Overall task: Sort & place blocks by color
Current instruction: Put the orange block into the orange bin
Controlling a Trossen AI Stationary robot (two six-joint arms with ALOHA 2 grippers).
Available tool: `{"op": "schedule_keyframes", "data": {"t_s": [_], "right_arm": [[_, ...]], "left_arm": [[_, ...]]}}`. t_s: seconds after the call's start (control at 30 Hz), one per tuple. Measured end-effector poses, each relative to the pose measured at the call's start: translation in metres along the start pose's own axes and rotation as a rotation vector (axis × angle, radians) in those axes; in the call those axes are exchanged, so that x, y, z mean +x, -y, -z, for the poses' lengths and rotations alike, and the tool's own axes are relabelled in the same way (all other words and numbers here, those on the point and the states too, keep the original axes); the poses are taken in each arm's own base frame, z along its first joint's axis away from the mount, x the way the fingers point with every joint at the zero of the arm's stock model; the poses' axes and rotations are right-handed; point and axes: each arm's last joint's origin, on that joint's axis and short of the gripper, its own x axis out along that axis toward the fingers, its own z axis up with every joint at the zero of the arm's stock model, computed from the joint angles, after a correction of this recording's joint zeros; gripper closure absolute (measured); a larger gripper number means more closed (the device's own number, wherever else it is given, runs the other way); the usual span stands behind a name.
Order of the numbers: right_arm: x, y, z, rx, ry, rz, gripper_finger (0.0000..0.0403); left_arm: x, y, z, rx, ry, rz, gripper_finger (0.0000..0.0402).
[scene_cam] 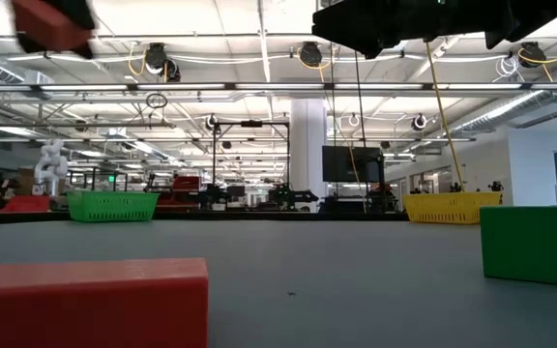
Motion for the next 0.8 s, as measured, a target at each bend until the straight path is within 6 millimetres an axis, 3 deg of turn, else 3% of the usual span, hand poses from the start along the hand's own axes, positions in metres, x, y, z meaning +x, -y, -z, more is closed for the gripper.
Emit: {"op": "schedule_keyframes", "data": {"t_s": [0.27,0.47,0.8], "right_arm": [[0.0,0.0,0.0,0.0,0.001,-0.001,0.0234],[0.0,0.0,0.0,0.0,0.001,-0.001,0.0234],[0.0,0.0,0.0,0.0,0.001,-0.001,0.0234]], "left_arm": [[-0.008,0.015,0.052,-0.132,-0.296,-0.002,0.0269],[0.0,0.033,0.099,-0.135,-0.525,-0.053,0.0269],[0.016,0.047,0.145,-0.156,-0.637,-0.138,0.0248]]}}
